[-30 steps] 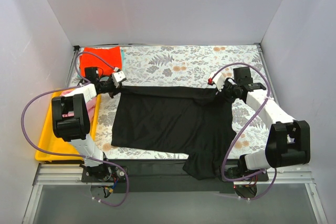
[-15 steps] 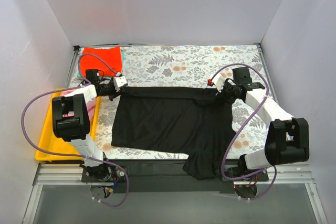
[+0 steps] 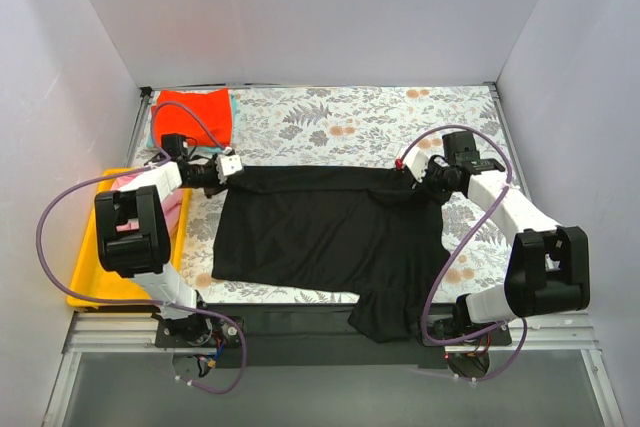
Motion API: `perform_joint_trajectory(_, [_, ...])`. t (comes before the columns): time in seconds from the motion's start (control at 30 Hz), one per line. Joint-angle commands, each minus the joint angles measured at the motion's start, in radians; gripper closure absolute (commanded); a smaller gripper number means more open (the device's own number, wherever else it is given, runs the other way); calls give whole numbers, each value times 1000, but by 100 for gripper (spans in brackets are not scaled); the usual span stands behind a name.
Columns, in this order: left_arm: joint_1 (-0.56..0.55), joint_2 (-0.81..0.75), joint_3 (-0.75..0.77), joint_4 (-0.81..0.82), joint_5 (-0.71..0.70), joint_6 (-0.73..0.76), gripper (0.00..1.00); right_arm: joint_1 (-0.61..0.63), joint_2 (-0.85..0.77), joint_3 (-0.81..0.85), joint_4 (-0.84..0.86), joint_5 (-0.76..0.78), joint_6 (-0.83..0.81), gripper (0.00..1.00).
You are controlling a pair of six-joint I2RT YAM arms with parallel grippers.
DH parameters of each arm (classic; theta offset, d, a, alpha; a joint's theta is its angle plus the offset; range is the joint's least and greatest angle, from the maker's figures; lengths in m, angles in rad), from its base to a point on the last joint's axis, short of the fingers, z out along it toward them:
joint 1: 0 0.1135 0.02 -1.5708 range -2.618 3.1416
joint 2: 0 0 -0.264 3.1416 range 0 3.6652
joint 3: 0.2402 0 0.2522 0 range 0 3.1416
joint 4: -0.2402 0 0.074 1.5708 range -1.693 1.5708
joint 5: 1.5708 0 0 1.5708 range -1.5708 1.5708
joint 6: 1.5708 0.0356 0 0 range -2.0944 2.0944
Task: Fold and stack the t-shirts
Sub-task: Fold the tshirt
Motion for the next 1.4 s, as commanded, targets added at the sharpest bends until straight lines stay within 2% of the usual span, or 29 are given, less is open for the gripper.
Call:
perform_joint_trajectory(0.0, [35,-72,21,-122,25,99,82,0,-59,-7,-44,24,-47,65])
perform_joint_trajectory(0.07, [53,-77,32,-171,21,135,81,-5,-74,8,-57,21,-58,61])
perform_joint_trajectory(0.2, [67,-85,69,-205,44,121,80,-8,-82,83,-137,-33,-40,39])
perform_joint_trajectory(0.23, [67,-83,89,-218,58,109,78,-8,-71,102,-148,-44,-24,38])
perform_joint_trajectory(0.27, [65,-80,98,-219,71,69,72,-6,-59,141,-168,-62,-8,38])
perform_joint_trajectory(0.3, [61,-76,107,-220,85,41,71,-6,-26,155,-180,-74,14,38])
perform_joint_trajectory(0.5, [-14,-37,135,-243,50,-89,70,64,79,194,-205,-76,92,54])
perform_joint_trajectory(0.6, [-48,-11,118,-242,-2,-123,70,127,123,195,-189,-15,121,53])
perform_joint_trajectory(0.87, [-64,53,144,-186,-22,-196,69,176,240,240,-90,116,174,46])
perform_joint_trajectory(1.1, [-65,58,150,-171,-16,-209,69,224,315,278,-77,156,172,45])
perform_joint_trajectory(1.37, [-67,55,156,-150,-7,-224,69,270,323,272,-44,194,154,45])
